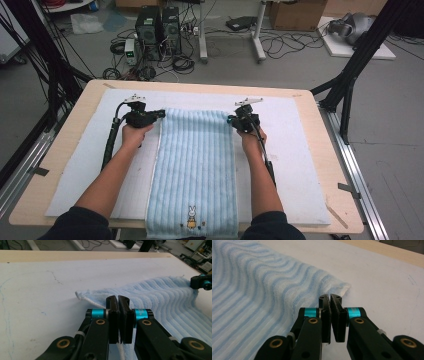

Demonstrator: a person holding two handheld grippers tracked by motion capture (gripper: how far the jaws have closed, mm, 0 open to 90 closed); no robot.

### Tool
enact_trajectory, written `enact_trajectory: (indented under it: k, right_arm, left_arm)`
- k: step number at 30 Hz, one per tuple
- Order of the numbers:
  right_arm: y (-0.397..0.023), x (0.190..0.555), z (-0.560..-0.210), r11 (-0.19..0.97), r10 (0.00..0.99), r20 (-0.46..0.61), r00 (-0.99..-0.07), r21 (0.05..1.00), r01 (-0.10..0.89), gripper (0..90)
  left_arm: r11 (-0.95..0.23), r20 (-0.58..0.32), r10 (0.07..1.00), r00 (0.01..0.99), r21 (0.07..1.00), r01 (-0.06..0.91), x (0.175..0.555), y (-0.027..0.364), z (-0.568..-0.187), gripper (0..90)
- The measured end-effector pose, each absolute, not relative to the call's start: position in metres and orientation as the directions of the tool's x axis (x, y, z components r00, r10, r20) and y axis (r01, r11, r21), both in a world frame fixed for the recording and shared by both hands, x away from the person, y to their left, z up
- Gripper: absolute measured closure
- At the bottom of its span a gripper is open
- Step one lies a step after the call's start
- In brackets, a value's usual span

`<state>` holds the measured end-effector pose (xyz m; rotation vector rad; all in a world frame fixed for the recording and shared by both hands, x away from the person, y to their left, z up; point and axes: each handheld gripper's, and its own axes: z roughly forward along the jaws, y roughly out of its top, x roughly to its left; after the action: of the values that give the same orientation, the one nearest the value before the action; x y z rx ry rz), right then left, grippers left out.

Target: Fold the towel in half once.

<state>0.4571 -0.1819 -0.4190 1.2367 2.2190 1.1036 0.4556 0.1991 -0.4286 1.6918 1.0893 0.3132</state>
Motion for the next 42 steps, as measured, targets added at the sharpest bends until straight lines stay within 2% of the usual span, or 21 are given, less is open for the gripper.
enact_trajectory:
  k: [8,15,23,32,42]
  right_arm:
    - [-0.183,0.43,-0.411,0.317,0.789,0.077,-0.609,0.798,0.512,86.8]
    - [-0.186,0.398,-0.406,0.306,0.768,0.085,-0.635,0.822,0.48,86.7]
    - [-0.192,0.369,-0.411,0.311,0.753,0.101,-0.651,0.816,0.487,86.6]
    - [-0.192,0.344,-0.422,0.323,0.721,0.124,-0.682,0.811,0.488,86.6]
    - [-0.196,0.336,-0.435,0.342,0.729,0.15,-0.667,0.765,0.546,84.8]
  left_arm:
    - [-0.06,-0.264,0.746,0.611,0.888,0.456,0.427,0.202,-0.415,86.6]
    - [-0.074,-0.248,0.735,0.631,0.896,0.438,0.394,0.209,-0.417,86.6]
    - [-0.101,-0.224,0.716,0.661,0.904,0.416,0.366,0.211,-0.422,86.6]
    - [-0.137,-0.22,0.699,0.681,0.893,0.429,0.342,0.214,-0.435,86.6]
    - [-0.16,-0.254,0.691,0.676,0.859,0.486,0.332,0.216,-0.447,84.0]
